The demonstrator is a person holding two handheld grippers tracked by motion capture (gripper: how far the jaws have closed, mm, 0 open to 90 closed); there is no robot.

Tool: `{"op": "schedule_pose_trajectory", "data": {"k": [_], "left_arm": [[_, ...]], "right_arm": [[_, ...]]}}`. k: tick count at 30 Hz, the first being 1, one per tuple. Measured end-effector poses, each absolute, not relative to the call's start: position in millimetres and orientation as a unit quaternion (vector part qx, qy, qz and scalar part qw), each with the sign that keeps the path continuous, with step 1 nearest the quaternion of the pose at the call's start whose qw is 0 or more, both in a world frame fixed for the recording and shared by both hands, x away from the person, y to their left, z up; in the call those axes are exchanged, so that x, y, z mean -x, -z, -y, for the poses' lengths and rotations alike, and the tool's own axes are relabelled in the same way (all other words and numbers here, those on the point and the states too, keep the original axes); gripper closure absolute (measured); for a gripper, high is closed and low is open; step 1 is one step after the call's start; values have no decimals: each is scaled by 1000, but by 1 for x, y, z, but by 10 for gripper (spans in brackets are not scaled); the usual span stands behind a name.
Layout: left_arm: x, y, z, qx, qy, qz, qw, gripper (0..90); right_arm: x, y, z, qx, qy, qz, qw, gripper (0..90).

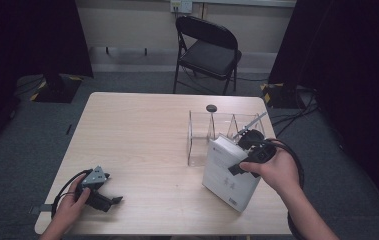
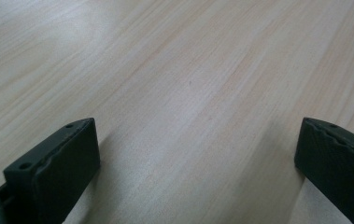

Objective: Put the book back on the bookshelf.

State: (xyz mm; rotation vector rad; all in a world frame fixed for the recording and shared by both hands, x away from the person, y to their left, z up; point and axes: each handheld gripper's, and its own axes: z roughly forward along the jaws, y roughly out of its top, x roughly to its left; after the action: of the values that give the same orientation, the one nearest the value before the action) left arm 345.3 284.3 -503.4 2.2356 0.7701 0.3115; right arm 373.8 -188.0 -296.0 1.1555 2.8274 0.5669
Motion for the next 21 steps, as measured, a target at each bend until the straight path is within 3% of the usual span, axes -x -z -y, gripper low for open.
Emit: {"op": "schedule_pose_trajectory", "data": {"k": [21], "left_arm": [[-346, 503, -284, -871, -120, -300, 370, 0]], "right_arm": [[-371, 293, 222, -404, -178, -897, 30, 519]]}}
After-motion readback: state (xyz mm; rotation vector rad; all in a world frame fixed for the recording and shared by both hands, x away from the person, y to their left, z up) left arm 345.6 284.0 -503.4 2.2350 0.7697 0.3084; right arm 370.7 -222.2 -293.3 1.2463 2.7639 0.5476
